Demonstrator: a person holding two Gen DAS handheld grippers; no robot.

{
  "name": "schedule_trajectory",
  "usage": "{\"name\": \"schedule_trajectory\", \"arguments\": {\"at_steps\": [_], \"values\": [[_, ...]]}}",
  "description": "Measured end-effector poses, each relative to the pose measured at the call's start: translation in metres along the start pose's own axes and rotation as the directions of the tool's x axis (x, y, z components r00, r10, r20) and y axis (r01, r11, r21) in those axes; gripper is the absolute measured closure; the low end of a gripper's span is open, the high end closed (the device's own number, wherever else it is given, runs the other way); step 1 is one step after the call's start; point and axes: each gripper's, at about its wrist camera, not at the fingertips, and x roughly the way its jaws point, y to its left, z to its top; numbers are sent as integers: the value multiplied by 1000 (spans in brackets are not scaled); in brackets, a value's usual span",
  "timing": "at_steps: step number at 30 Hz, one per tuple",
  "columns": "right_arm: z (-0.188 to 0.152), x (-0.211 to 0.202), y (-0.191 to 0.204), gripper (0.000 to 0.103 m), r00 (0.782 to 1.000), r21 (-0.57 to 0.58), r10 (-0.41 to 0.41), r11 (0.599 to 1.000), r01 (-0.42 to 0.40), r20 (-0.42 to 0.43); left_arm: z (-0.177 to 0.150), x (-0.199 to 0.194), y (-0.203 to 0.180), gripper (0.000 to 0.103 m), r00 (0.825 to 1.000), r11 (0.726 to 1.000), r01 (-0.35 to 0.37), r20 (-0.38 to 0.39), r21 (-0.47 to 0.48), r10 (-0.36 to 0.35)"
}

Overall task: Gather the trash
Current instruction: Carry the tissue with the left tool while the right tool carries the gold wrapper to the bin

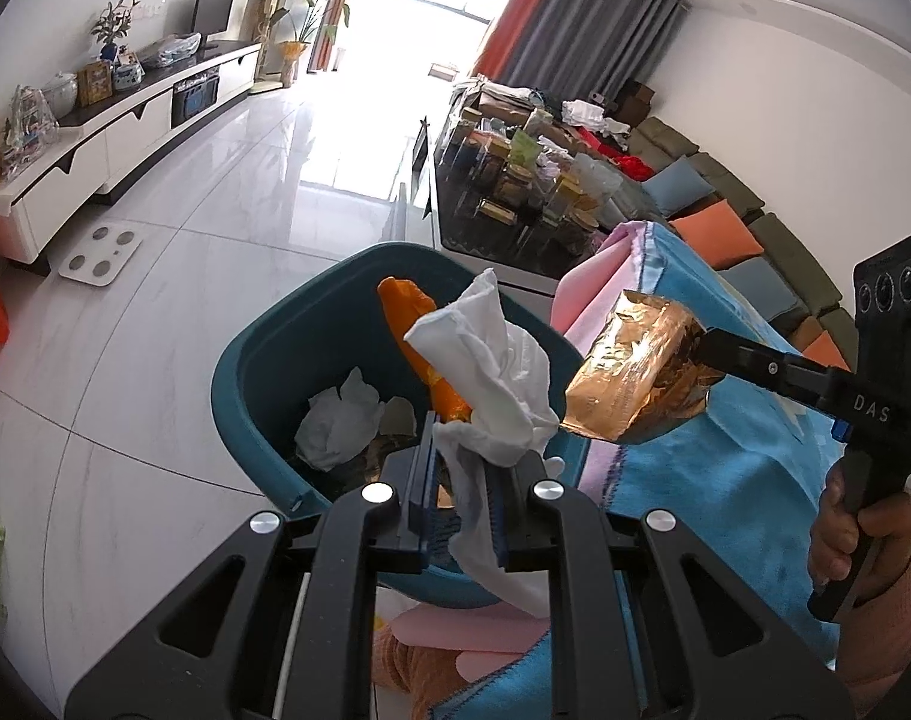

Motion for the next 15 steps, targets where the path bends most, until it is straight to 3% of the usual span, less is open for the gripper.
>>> {"name": "schedule_trajectory", "arguments": {"at_steps": [15], "values": [[7, 26, 10, 90, 998, -15, -33, 999, 32, -58, 2, 29, 9, 89, 999, 999, -36, -35, -29, 35]]}}
